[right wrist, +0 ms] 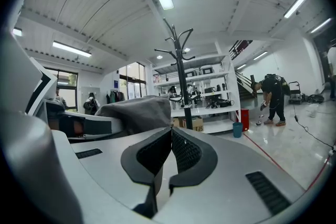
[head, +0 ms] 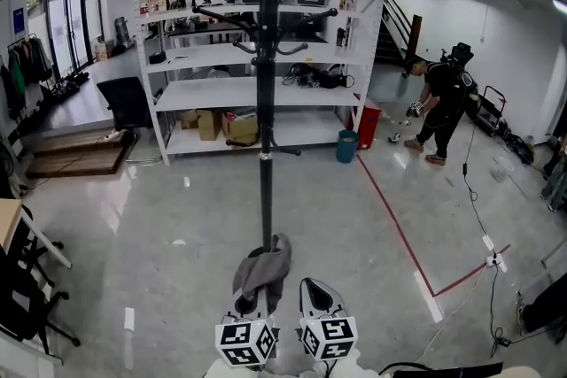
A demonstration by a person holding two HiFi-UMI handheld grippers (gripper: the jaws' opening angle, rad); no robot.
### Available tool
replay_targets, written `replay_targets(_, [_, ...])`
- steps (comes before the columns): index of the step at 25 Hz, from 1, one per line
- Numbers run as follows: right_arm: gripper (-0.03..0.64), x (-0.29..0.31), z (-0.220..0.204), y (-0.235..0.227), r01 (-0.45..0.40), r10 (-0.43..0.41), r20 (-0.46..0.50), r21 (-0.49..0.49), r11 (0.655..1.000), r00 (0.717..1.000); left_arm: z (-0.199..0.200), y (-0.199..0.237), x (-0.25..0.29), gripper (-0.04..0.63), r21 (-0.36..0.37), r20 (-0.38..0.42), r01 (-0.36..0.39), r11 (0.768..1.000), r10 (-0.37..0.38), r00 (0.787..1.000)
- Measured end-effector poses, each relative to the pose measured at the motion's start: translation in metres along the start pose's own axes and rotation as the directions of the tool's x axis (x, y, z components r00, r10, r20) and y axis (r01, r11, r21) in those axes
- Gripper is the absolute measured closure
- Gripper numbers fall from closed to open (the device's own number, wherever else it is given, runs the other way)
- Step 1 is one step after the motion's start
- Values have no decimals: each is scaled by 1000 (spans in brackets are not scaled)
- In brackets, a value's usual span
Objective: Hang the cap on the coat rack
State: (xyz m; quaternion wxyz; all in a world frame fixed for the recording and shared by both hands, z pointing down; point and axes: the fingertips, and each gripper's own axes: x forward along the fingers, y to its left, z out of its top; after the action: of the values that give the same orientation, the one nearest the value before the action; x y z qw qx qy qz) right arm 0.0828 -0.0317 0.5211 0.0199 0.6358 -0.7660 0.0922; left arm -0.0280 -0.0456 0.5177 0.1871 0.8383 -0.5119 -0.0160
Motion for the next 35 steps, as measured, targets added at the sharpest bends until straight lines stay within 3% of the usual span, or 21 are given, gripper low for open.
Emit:
replay_targets(9, [606,14,-12,6,-30,30,-38,7,1000,999,-3,11,8,581,2,-12,-26,1000,26,1000])
replay_targets(17, [606,28,-13,-12,2,-2,-37,20,1000,999,-2,12,31,581,26,-14,-23,999,23,1000])
replay_targets(35, [606,105,12,-33,-6,6,-18,1,1000,1000,27,33,101,581,25,10,-20,999,19,1000])
